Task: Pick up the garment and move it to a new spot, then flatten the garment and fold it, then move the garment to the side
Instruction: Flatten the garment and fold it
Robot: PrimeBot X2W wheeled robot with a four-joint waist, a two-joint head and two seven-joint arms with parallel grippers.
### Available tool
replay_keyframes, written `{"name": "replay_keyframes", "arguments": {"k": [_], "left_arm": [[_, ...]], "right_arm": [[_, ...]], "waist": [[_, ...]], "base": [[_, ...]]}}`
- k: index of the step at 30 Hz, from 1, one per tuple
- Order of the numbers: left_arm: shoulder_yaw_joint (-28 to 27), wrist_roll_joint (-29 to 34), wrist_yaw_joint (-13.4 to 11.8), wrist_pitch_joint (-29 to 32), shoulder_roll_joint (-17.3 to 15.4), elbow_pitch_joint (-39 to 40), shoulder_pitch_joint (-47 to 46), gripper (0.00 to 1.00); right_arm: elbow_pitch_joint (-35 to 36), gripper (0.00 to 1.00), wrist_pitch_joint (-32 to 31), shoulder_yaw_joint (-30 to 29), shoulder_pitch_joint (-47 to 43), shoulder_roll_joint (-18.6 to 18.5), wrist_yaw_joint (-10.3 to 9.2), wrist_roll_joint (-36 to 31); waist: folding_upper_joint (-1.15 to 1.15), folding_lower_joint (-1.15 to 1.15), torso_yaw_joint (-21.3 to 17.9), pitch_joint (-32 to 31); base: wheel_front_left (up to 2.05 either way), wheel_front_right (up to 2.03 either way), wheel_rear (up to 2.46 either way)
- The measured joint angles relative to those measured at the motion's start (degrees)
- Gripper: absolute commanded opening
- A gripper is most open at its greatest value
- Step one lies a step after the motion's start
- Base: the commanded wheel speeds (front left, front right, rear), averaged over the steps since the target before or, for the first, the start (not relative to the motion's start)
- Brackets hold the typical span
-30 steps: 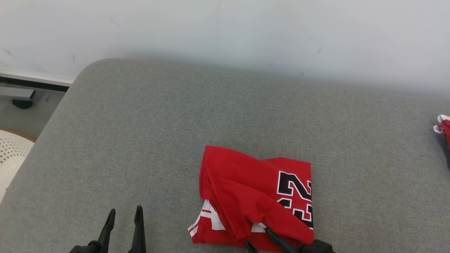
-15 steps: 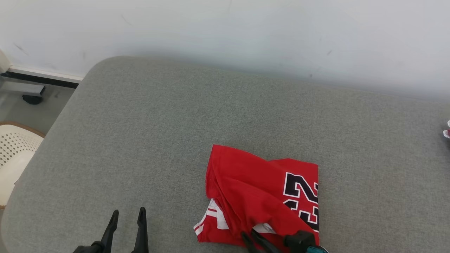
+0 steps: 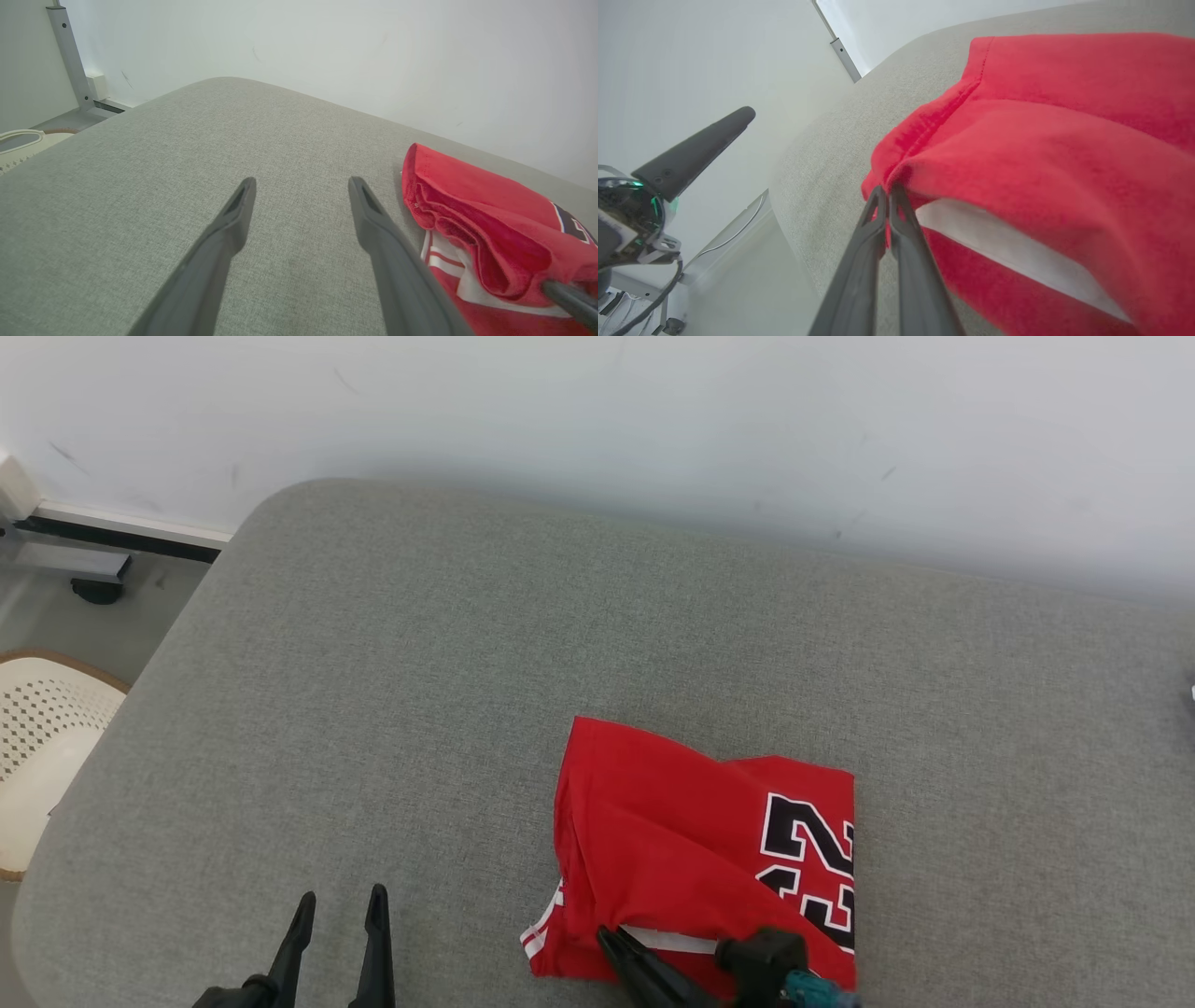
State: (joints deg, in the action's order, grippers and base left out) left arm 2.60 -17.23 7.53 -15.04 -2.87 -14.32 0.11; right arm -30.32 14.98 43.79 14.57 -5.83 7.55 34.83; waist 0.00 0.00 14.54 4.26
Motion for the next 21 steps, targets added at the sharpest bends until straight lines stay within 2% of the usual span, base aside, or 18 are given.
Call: {"name": "replay_keyframes", "arguments": {"k": [7, 13, 14, 15, 16, 17, 21], "left_arm": [[0.4, -0.3, 0.0, 0.0, 0.0, -0.1, -0.1, 1.00], [1.1, -0.5, 0.0, 0.0, 0.0, -0.6, -0.4, 1.00], [1.2, -0.5, 0.0, 0.0, 0.0, -0.8, -0.4, 1.00], [1.2, -0.5, 0.0, 0.0, 0.0, -0.8, -0.4, 1.00], [1.1, -0.5, 0.0, 0.0, 0.0, -0.9, -0.4, 1.00], [1.1, -0.5, 0.0, 0.0, 0.0, -1.0, -0.4, 1.00], [0.8, -0.5, 0.0, 0.0, 0.0, -1.0, -0.4, 1.00]], "right_arm": [[0.4, 0.00, 0.0, 2.9, 2.5, 0.9, 0.00, 4.5], [-3.9, 0.00, -0.4, 7.6, 5.0, 2.0, 0.00, 10.0], [-4.5, 0.12, -0.7, 8.3, 5.3, 2.2, 0.00, 10.9], [-5.2, 0.41, -0.7, 8.7, 5.6, 2.3, 0.00, 11.5], [-5.8, 0.49, -0.7, 9.1, 5.8, 2.4, 0.00, 12.1], [-6.2, 1.00, -0.7, 9.6, 5.9, 2.4, 0.00, 12.6], [-7.0, 1.00, -0.8, 11.8, 6.9, 2.5, 0.00, 14.8]], "waist": [[0.00, 0.00, 0.2, 0.0], [0.00, 0.00, 1.2, -0.1], [0.00, 0.00, 1.3, -0.1], [0.00, 0.00, 1.4, -0.2], [0.00, 0.00, 1.5, -0.2], [0.00, 0.00, 1.5, -0.3], [0.00, 0.00, 1.3, -0.5]], "base": [[0.00, 0.00, 0.00], [0.00, 0.00, 0.00], [0.00, 0.00, 0.00], [0.00, 0.00, 0.00], [0.00, 0.00, 0.00], [0.00, 0.00, 0.00], [0.00, 0.00, 0.00]]}}
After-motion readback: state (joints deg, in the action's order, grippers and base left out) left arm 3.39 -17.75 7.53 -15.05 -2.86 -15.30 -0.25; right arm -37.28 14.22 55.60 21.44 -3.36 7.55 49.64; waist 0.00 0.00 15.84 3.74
